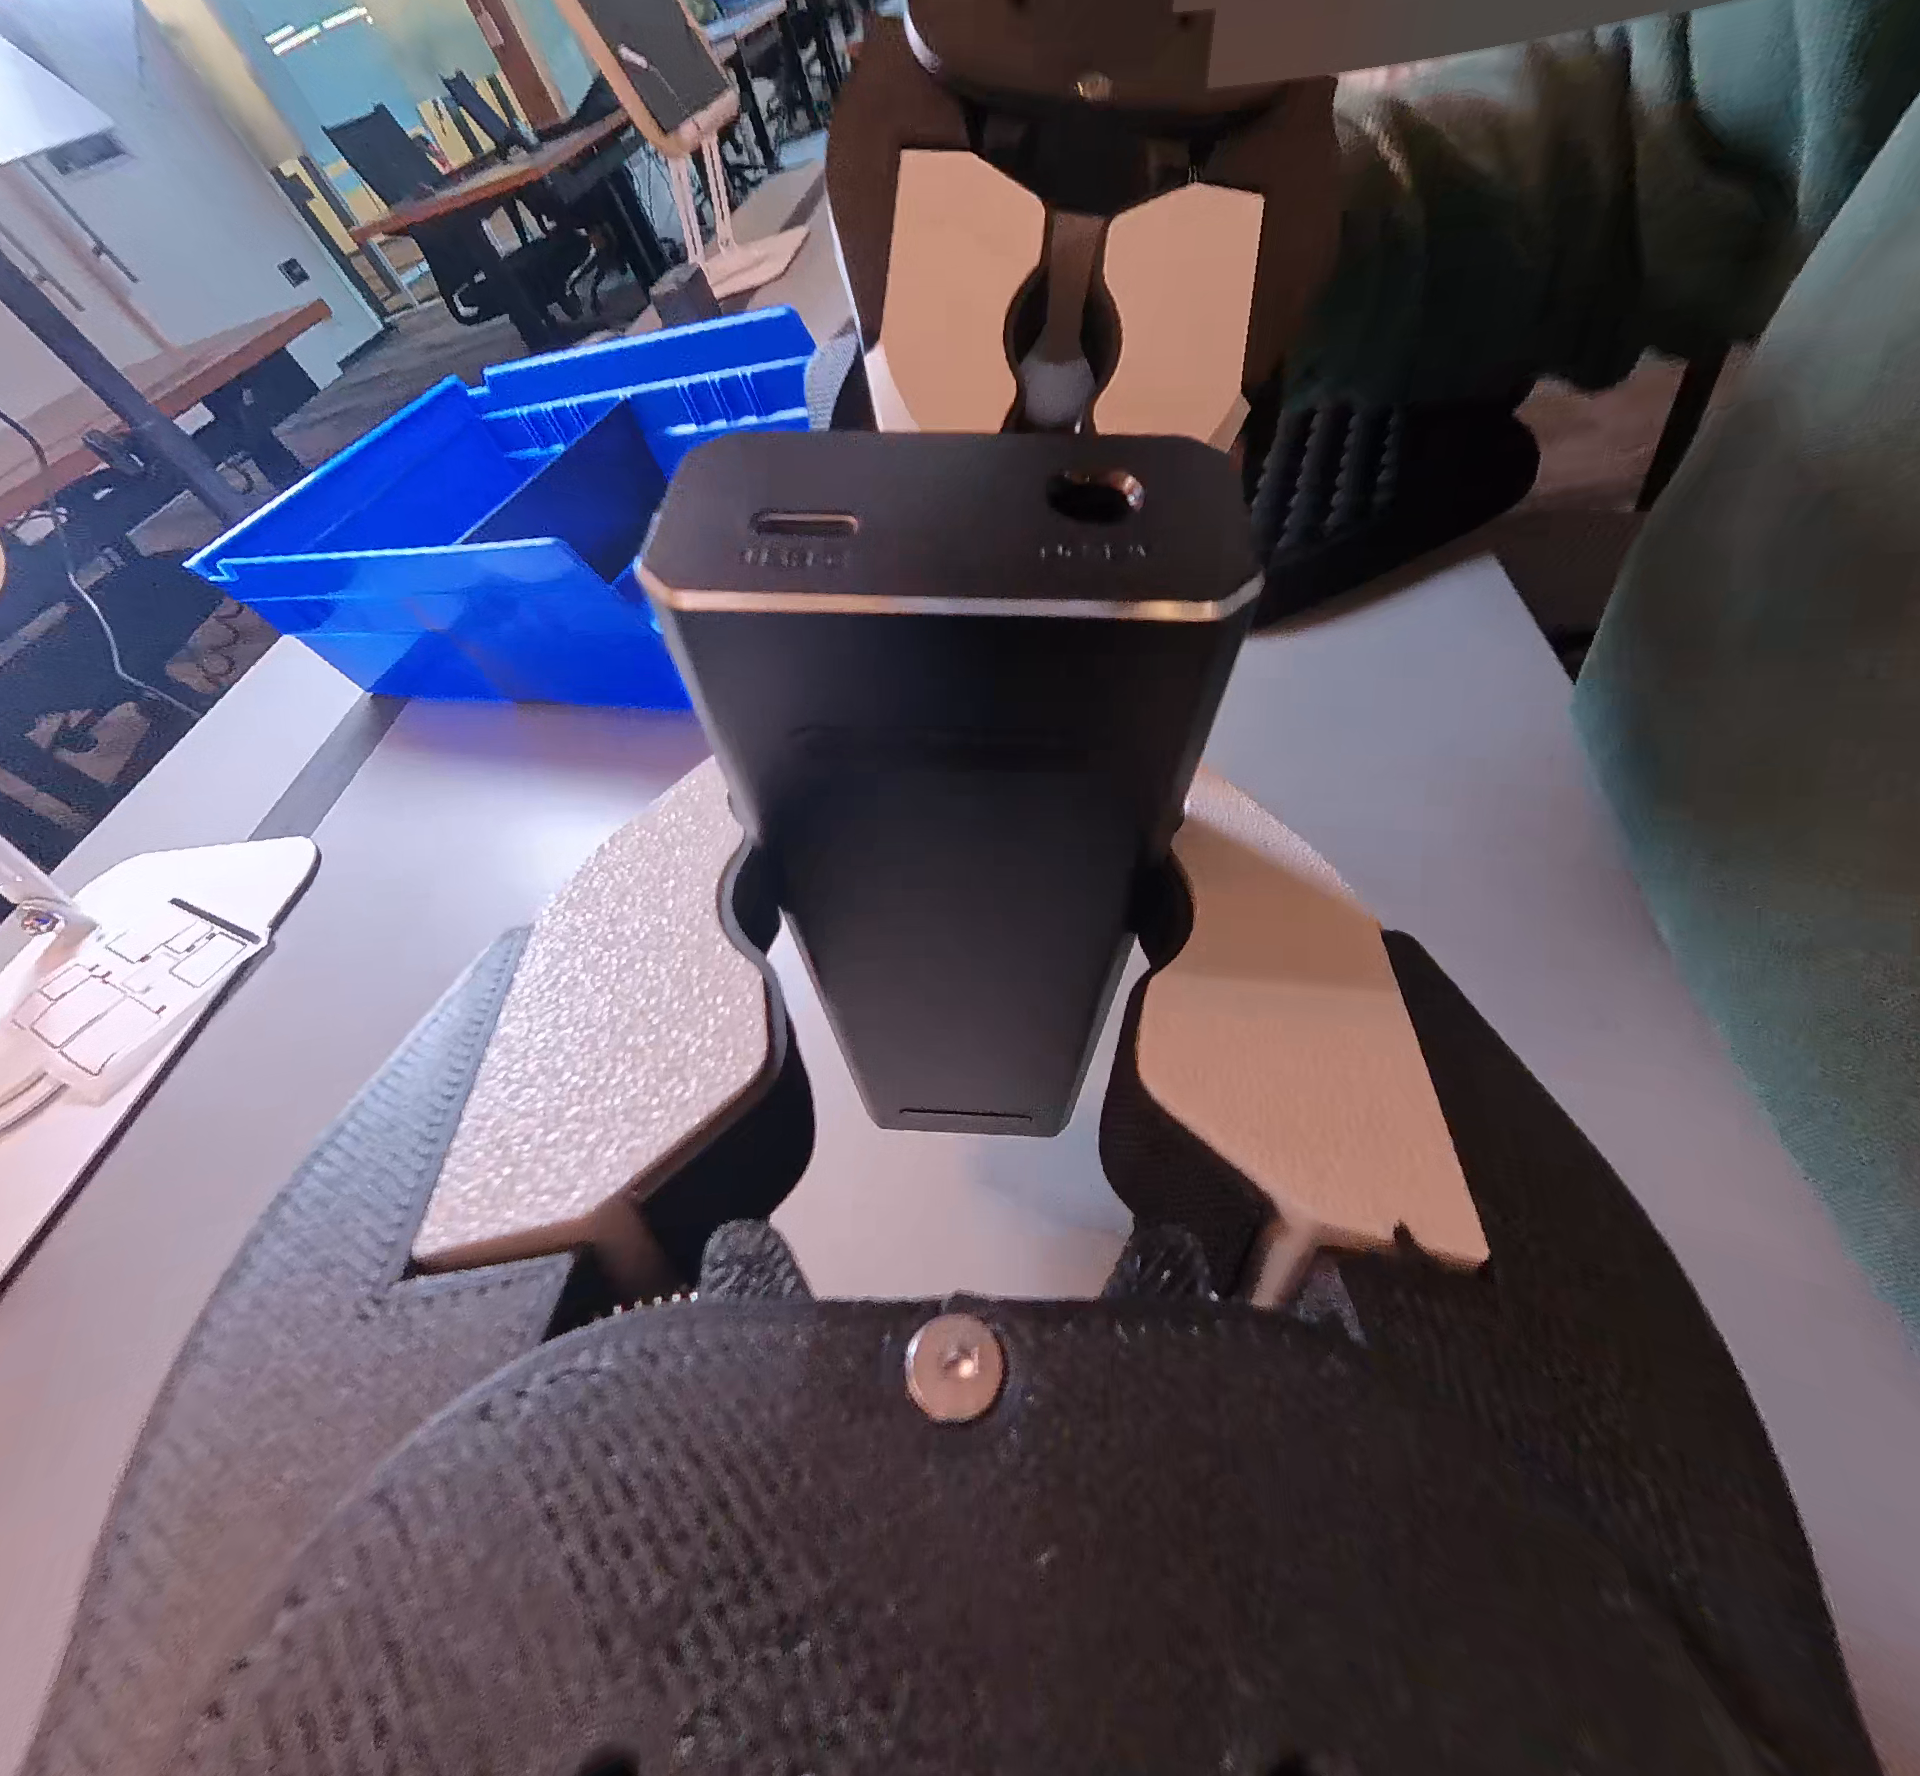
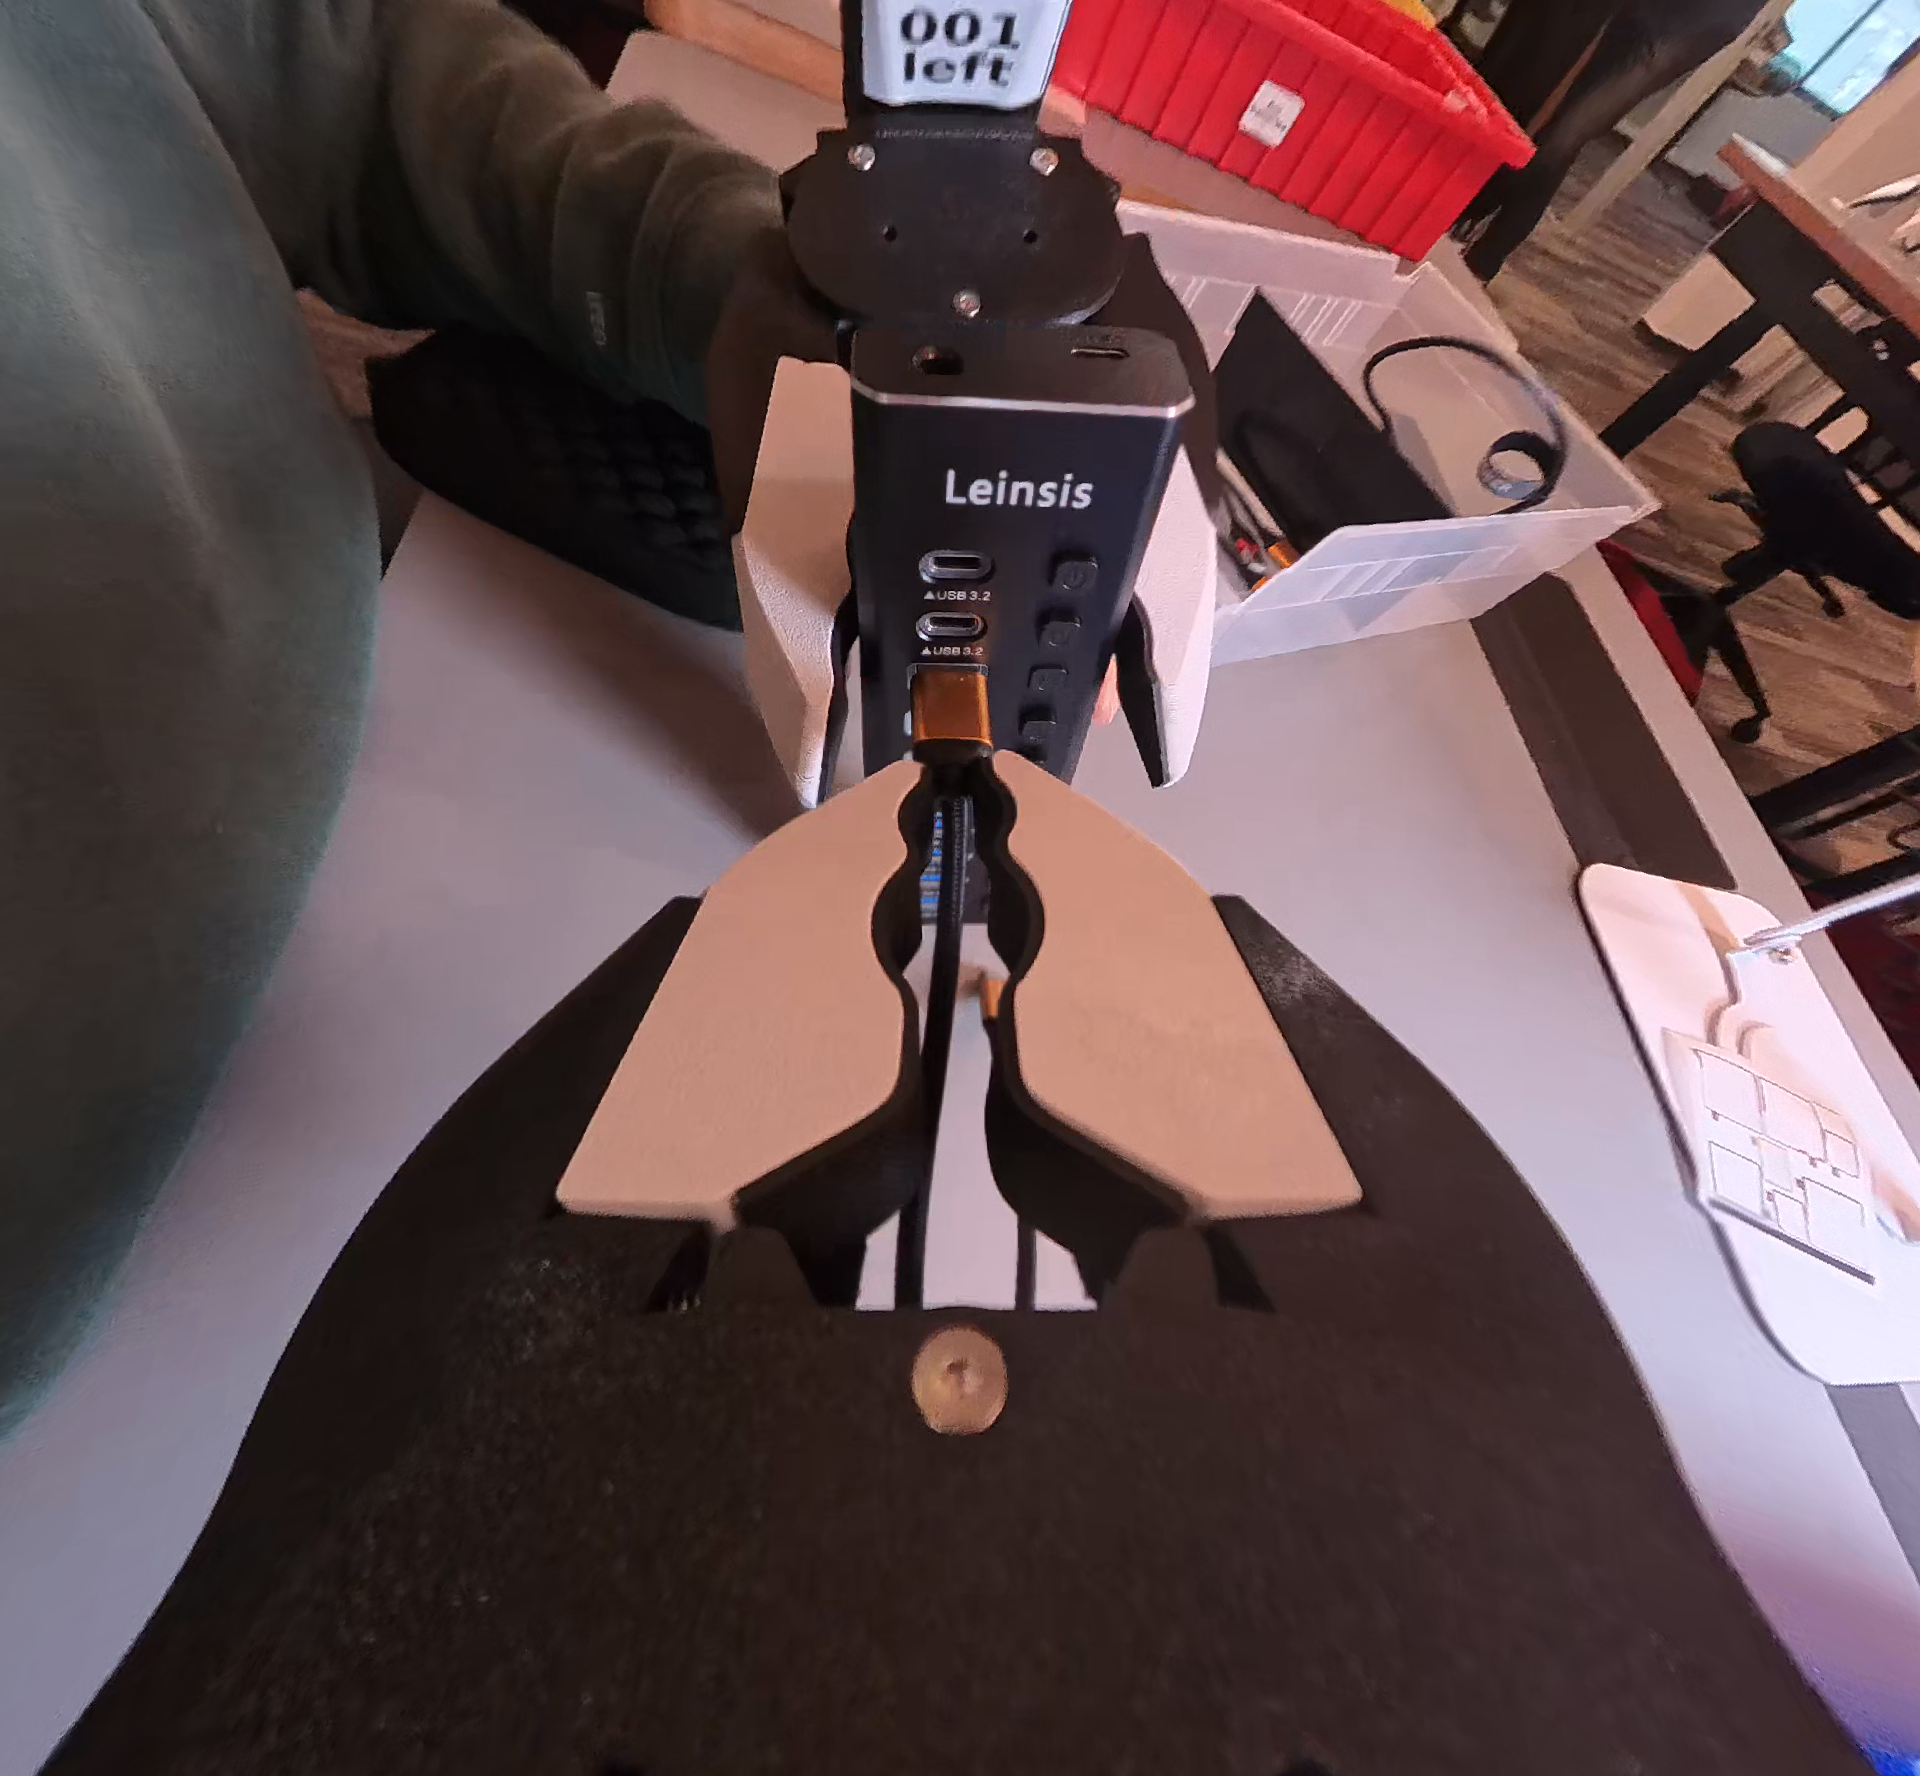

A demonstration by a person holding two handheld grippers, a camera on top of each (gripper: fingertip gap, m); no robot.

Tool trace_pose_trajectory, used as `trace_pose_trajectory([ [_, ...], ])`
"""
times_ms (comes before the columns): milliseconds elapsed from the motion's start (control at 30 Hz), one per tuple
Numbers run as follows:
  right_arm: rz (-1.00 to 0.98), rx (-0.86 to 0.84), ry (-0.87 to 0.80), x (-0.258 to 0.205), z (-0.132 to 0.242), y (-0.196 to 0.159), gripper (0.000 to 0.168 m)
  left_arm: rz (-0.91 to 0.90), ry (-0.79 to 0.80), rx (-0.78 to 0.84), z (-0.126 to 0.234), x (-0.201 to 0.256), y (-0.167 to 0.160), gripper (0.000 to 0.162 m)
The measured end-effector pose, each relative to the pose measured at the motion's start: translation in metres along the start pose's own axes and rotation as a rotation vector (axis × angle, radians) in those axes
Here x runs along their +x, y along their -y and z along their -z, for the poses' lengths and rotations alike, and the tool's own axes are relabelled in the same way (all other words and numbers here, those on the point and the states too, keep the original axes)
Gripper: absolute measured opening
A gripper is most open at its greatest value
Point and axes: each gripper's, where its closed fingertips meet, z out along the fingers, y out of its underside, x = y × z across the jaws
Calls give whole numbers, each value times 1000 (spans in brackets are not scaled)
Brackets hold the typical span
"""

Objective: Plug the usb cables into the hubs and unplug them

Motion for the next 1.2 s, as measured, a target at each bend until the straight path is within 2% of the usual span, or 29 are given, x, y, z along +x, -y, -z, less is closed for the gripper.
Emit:
trace_pose_trajectory([
  [67,-10,37,-33,6,2,4,8,25,-1,34,3,-3,5,70],
  [167,-50,55,-95,19,14,2,27,68,6,53,7,-7,2,70],
  [233,-99,129,-133,22,32,8,35,104,25,76,13,-15,2,71],
  [300,-140,212,-153,15,52,16,36,147,55,115,20,-26,5,70],
  [367,-193,227,-130,-1,58,9,34,210,70,173,26,-37,9,71],
  [433,-250,153,-108,-13,43,-16,36,281,54,251,27,-44,19,70],
  [500,-286,87,-125,-12,25,-39,54,345,9,333,24,-43,32,71],
  [600,-339,123,-146,7,9,-40,76,383,-51,432,16,-33,54,71],
  [667,-357,150,-84,10,0,-30,87,401,-89,491,11,-25,66,71],
  [767,-322,167,23,6,-14,-15,85,411,-112,557,7,-19,78,70],
  [833,-291,161,52,4,-19,-11,64,392,-96,578,11,-23,77,70],
  [967,-296,144,54,6,-21,-16,62,348,-72,558,10,-22,71,70],
  [1100,-349,142,55,11,-13,-26,61,385,-55,445,3,-30,53,70],
  [1200,-408,138,65,12,1,-38,61,434,5,453,22,-46,53,68],
])
